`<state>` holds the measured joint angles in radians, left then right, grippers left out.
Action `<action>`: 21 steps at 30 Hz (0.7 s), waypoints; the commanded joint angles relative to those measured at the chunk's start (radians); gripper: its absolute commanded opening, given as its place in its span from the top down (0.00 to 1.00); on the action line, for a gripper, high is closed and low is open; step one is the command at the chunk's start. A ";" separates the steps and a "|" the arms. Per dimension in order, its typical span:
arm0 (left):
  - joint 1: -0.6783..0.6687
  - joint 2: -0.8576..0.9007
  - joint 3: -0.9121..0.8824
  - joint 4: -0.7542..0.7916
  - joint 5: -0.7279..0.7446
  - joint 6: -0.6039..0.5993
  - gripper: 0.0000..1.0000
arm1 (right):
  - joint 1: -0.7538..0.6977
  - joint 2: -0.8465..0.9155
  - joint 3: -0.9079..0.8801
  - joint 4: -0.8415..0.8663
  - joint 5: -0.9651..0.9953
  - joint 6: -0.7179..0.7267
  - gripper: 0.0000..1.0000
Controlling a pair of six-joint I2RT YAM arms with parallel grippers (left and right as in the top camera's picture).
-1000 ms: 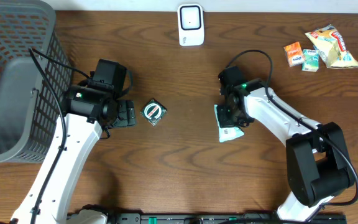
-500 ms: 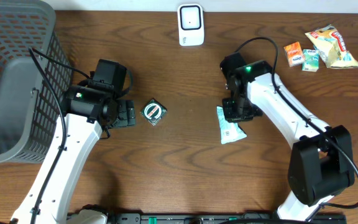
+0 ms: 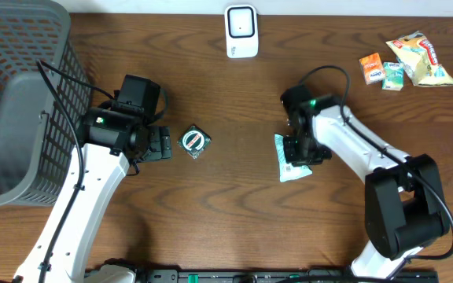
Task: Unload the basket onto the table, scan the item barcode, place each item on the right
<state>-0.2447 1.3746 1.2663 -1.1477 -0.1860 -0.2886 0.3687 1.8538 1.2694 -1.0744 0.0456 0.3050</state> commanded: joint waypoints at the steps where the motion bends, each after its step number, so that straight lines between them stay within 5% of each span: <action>1: 0.003 0.004 0.000 -0.003 -0.009 -0.001 0.02 | 0.000 0.003 0.173 -0.089 0.005 0.005 0.72; 3: 0.003 0.004 0.000 -0.003 -0.010 -0.001 0.02 | 0.000 0.003 0.220 -0.128 0.004 0.005 0.76; 7: 0.003 0.004 0.000 -0.003 -0.010 -0.001 0.02 | 0.007 0.003 0.226 -0.130 0.004 0.005 0.99; 21: 0.003 0.004 0.000 -0.003 -0.010 -0.001 0.02 | 0.023 0.005 -0.148 0.197 -0.026 0.099 0.98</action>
<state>-0.2447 1.3746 1.2663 -1.1473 -0.1860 -0.2882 0.3912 1.8561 1.1809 -0.9176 0.0372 0.3595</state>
